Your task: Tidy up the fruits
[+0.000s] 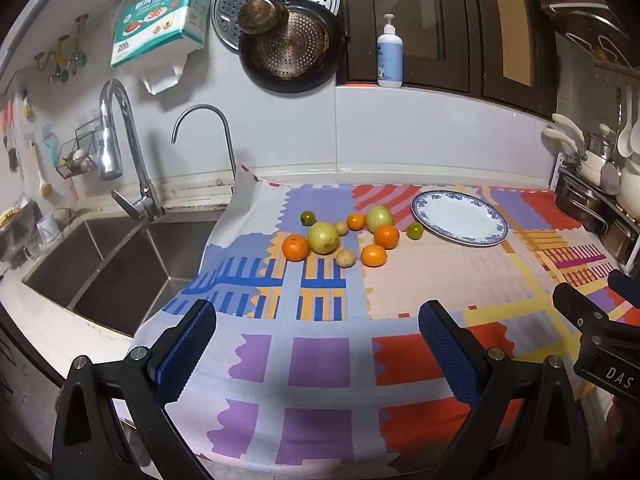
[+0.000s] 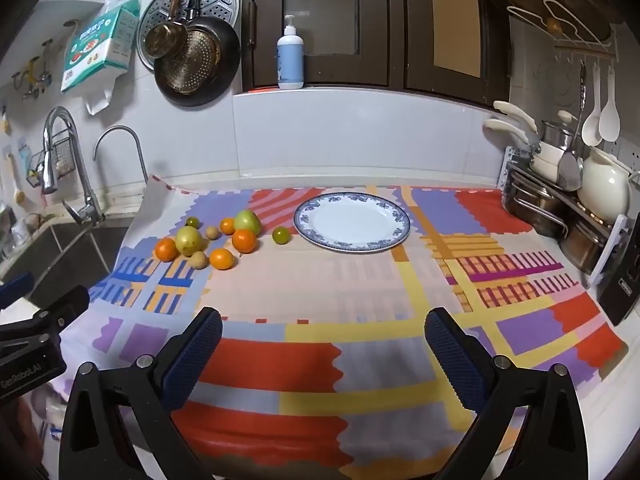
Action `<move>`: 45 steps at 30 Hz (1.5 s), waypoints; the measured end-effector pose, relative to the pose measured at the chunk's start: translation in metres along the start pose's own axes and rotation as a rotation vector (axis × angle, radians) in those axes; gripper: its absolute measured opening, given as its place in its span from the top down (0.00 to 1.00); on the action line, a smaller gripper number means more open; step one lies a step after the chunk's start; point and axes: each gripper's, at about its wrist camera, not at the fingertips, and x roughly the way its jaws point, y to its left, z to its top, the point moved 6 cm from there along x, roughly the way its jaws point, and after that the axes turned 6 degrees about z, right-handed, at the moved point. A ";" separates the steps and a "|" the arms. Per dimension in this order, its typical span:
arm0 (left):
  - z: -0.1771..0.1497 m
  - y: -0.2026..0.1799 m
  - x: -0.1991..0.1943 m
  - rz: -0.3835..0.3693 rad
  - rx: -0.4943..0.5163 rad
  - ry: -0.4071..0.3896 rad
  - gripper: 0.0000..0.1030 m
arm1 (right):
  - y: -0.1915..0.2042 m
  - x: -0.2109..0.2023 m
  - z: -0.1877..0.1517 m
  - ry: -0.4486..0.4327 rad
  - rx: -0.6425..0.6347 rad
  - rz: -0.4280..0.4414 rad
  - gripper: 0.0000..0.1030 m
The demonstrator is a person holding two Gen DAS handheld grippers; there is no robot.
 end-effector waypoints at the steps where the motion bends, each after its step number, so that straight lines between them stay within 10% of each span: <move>1: 0.000 0.000 0.000 0.001 -0.006 -0.002 0.00 | -0.001 0.000 0.001 -0.001 0.004 0.003 0.01; 45: 0.013 0.007 -0.030 -0.003 -0.036 -0.123 0.00 | 0.009 -0.023 0.009 -0.060 -0.008 0.031 0.01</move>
